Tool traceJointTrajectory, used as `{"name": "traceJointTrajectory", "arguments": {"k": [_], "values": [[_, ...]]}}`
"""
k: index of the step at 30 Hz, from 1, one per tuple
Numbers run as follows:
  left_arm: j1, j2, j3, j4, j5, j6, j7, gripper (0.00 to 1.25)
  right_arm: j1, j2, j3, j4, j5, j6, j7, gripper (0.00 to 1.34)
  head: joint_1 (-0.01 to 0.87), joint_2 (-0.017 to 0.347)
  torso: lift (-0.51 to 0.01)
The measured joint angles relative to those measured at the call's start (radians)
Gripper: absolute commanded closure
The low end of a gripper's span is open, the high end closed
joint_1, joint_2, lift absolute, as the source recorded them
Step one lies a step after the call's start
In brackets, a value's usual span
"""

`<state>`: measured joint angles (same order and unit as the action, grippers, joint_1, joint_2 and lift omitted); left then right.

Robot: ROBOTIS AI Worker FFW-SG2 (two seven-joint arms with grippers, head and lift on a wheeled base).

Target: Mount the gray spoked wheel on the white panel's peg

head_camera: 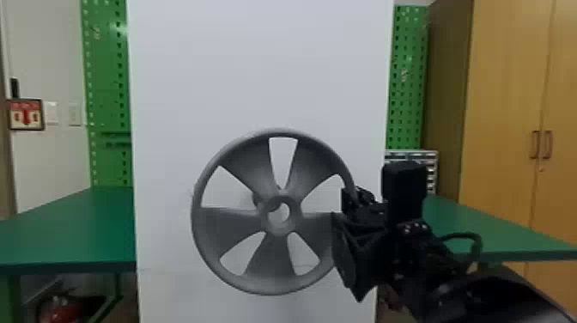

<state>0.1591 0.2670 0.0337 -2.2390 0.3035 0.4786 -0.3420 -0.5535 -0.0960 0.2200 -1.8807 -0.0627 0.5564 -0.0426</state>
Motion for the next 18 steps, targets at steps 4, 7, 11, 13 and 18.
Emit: {"name": "traceJointTrajectory", "arguments": {"k": [4,7,11,13,18], "values": [[-0.001,0.002,-0.001,0.001,0.002,0.000,0.000,0.48,-0.010,0.007,0.008,0.000,0.002,0.015,-0.014,1.18,0.123,-0.008,-0.400],[-0.001,0.003,-0.002,0.001,0.003,0.000,0.002,0.48,-0.016,0.011,0.015,0.000,-0.004,0.024,-0.033,1.19,0.123,-0.008,-0.400],[-0.003,0.004,-0.003,0.002,0.003,0.000,0.003,0.48,-0.024,0.014,0.024,0.000,-0.017,0.027,-0.044,1.20,0.123,-0.008,-0.400],[-0.003,0.005,-0.004,0.002,0.004,0.000,0.004,0.48,-0.027,0.015,0.027,0.000,-0.024,0.028,-0.051,1.21,0.123,-0.008,-0.400],[-0.005,0.007,-0.005,0.003,0.006,0.000,0.006,0.48,-0.030,0.017,0.035,0.000,-0.044,0.029,-0.090,1.21,0.123,-0.008,-0.400]]}}
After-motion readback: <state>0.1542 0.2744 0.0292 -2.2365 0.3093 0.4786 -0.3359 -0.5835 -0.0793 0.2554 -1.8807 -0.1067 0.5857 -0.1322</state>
